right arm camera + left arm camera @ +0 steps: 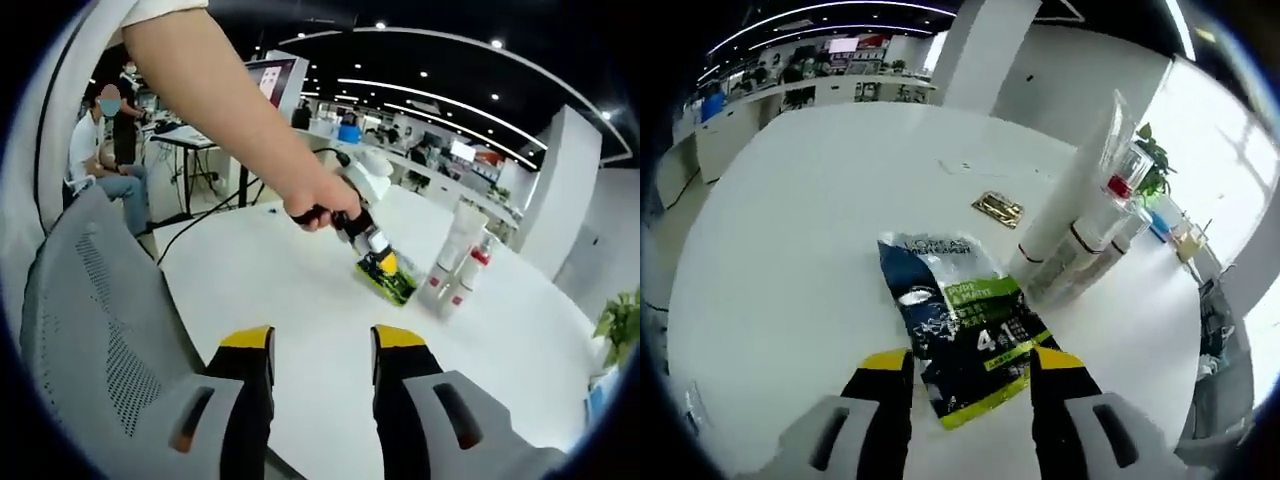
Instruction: Arrange the skincare products in the storage area until every visible bottle or jar stands upright without overlapping.
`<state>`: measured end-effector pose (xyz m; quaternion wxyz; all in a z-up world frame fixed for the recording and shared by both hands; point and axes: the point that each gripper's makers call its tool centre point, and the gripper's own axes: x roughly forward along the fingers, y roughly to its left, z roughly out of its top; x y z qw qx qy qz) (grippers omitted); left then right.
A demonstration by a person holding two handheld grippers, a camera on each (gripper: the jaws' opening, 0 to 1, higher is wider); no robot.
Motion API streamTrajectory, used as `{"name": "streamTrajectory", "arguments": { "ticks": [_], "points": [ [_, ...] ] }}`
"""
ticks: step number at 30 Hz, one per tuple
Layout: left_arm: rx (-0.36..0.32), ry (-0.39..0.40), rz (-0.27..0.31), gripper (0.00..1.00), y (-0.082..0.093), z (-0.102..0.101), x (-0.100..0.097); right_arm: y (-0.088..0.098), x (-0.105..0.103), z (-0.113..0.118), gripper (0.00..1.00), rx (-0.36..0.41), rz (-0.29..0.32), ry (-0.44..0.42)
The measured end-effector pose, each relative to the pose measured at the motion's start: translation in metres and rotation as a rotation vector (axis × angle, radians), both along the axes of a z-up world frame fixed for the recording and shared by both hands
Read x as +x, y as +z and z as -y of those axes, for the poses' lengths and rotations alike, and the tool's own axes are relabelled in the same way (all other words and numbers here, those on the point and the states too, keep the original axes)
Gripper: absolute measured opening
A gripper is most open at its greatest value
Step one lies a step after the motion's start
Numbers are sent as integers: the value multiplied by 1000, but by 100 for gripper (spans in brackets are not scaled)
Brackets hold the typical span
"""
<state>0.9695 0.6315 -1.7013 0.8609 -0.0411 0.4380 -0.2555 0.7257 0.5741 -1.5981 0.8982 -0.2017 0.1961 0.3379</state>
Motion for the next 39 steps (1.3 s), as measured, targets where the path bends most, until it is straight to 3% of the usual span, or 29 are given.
{"name": "streamTrajectory", "arguments": {
  "ticks": [9, 14, 30, 39],
  "points": [
    [22, -7, -2, 53, -3, -4, 7, 0, 0, -1, 34, 2, -4, 4],
    [25, -14, -32, 54, -10, -1, 8, 0, 0, -1, 34, 0, -3, 5],
    [19, -63, -23, 55, -12, 9, 18, -2, 0, 1, 33, -14, -5, 2],
    [58, -107, -18, 57, -13, 10, 20, -3, -1, 0, 33, -21, -8, 8]
  ]
}}
